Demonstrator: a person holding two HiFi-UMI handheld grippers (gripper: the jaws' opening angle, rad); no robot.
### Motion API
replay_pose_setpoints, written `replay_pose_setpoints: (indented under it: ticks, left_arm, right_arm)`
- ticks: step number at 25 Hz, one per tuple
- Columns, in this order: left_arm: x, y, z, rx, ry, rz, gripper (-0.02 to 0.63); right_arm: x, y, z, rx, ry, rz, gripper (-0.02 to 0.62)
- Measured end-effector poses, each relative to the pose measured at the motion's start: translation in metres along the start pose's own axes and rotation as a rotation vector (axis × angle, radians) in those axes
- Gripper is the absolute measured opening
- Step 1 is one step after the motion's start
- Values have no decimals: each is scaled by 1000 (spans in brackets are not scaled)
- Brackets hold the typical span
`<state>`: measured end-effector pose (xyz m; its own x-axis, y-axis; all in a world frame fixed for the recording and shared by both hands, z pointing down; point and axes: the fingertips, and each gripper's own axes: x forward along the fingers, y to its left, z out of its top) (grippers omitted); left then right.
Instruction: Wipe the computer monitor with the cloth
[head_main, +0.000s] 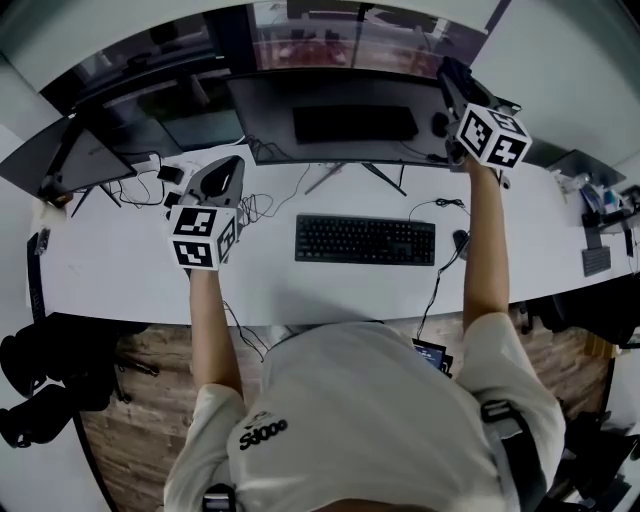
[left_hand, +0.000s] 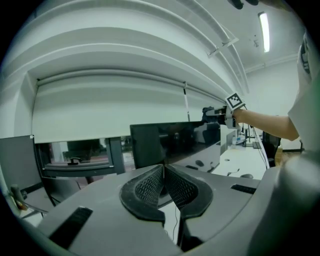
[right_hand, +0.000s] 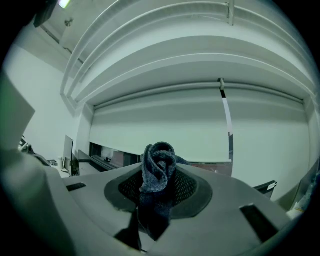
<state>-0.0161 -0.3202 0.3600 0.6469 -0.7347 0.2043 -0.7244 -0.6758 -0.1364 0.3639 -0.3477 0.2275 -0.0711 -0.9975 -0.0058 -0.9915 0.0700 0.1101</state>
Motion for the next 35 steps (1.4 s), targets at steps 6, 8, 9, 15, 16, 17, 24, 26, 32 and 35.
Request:
replay_pose_setpoints:
  ticks: [6,8,9,15,16,17,24,26,32,35]
  left_arm:
    - [-17,24,-7,-4,-10,6,20]
    - [-22,30,-9,-6,-13,6,20]
    - [-24,34,-10,-6,-13,6,20]
    - [-43,55,-20,-5,-13,1,20]
    - [-47,60,-23,-5,-11,0,20]
    - [-51,65,-26,-5,-9,1,20]
    - [-82,100,-43,-8,6,-2,20]
    - [-90,112,-49,-10,14,-2,20]
    - [-112,141,-57,-18,15,4,20]
    - [-120,155,-59,-25,8,14,20]
  right_arm:
    - [15,56,6,8,-6,60,106]
    - [20,76,7,3,-2,81,106]
    - [23,86,7,0,1,92,106]
    - [38,150,10,-19,15,143,106]
    - [41,162,10,-16,17,155,106]
    - [44,173,11,-12,19,167,106]
    - [66,242,20,46,5,195,106]
    - [73,259,22,59,1,196,106]
    - [87,309,29,84,-4,237,106]
    - [95,333,31,83,5,261,104]
